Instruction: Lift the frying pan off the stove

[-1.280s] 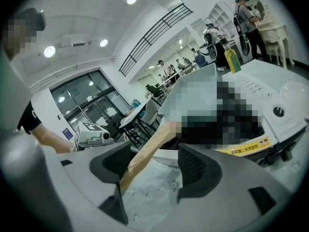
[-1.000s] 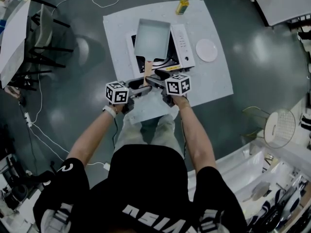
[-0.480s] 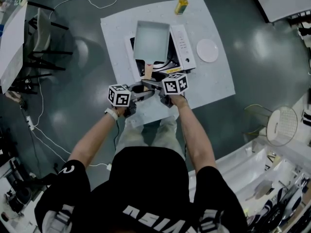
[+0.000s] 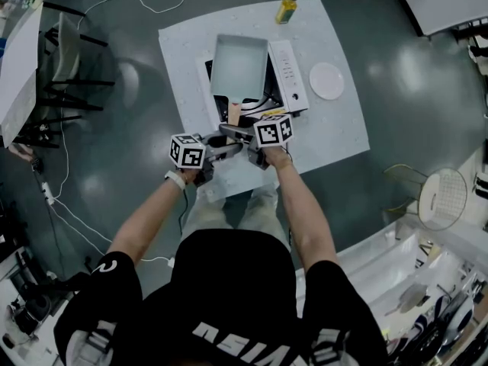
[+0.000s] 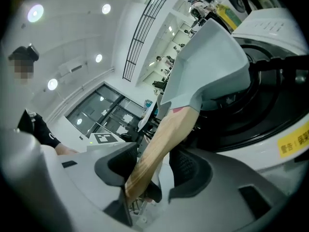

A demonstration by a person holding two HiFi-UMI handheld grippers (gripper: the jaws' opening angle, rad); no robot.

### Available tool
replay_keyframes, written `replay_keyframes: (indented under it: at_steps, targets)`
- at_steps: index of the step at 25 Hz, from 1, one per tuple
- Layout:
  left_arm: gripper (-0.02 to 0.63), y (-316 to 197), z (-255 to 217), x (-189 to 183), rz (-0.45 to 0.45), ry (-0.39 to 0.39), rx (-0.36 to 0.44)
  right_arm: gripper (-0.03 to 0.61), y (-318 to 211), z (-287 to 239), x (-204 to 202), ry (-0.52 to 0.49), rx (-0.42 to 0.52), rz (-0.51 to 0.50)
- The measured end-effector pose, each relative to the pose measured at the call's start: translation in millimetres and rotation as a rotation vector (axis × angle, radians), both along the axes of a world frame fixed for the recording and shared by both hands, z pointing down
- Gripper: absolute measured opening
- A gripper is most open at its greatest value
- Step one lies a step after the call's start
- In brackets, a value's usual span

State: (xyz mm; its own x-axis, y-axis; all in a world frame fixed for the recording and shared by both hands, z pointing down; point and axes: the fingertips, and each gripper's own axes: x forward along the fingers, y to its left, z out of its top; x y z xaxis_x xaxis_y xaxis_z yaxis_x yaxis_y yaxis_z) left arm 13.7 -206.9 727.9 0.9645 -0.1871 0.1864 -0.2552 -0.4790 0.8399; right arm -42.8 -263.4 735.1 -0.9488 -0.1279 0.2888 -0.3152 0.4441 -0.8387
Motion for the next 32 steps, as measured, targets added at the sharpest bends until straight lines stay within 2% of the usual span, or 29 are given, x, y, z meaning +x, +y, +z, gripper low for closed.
replay_keyframes:
  at_steps: [10,32]
  targets:
    - [0.170,-0.1,-3.9,2.0,-0.016,-0.009,0.013,0.164,1.6,-5.0,2.6,-0.073,-0.022,0.062]
    - [0.175,30.0,-23.9,20.2,0.012,0.010,0.005,0.172,30.0,-22.1,22.1,-0.079,-0.034,0.089]
